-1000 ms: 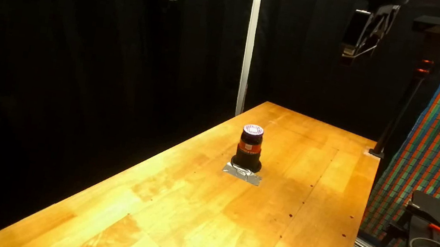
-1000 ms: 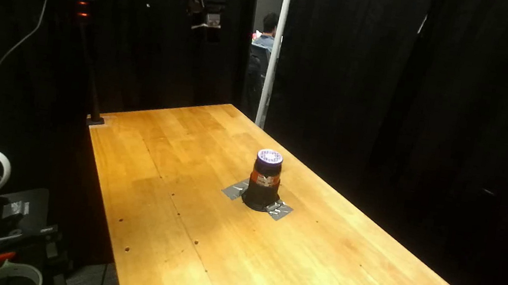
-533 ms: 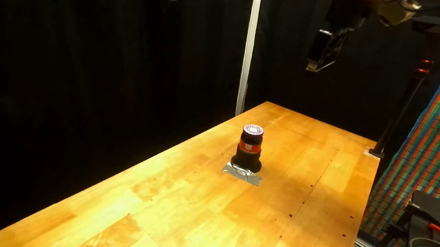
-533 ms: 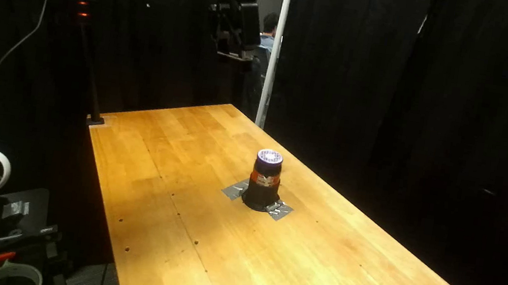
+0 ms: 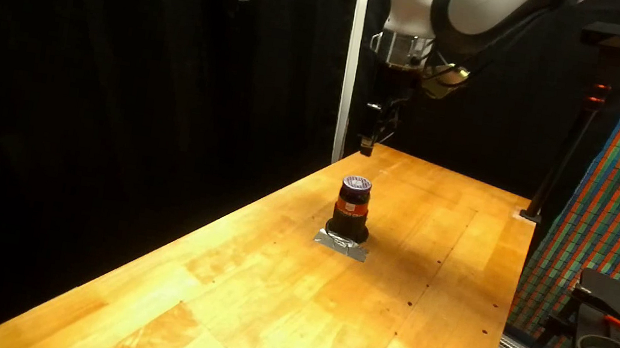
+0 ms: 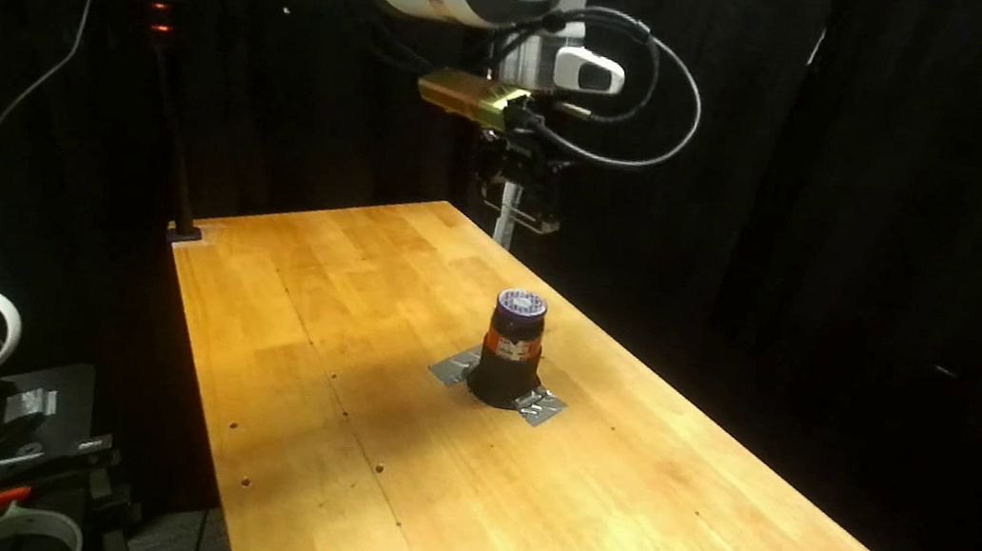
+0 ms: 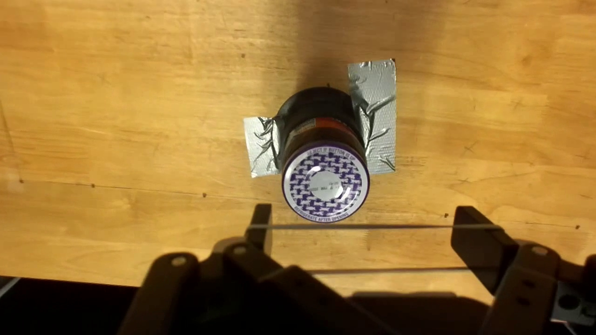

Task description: Put the rubber band around the cup

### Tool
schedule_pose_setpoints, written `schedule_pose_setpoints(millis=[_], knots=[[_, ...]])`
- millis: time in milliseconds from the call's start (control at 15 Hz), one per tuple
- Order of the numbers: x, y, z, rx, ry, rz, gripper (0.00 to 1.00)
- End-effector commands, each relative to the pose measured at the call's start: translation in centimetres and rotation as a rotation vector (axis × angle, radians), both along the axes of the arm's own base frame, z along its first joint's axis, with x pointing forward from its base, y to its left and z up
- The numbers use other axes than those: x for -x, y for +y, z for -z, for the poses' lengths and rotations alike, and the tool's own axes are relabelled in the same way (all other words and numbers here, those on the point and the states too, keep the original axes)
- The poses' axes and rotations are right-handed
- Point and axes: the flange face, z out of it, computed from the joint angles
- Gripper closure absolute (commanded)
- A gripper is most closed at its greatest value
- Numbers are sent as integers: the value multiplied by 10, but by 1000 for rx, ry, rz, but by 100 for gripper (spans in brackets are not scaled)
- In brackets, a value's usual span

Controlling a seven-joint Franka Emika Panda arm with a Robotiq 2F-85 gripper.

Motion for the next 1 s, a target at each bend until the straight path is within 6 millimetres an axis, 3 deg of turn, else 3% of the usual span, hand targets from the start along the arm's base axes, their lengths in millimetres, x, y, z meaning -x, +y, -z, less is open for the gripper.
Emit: schedule_pose_setpoints(millis=[0, 533, 933], knots=[[-48, 12, 28, -37, 60, -52, 0], [-83, 10, 87, -29, 210, -48, 0], [-96, 6, 105, -8, 213, -11, 0]])
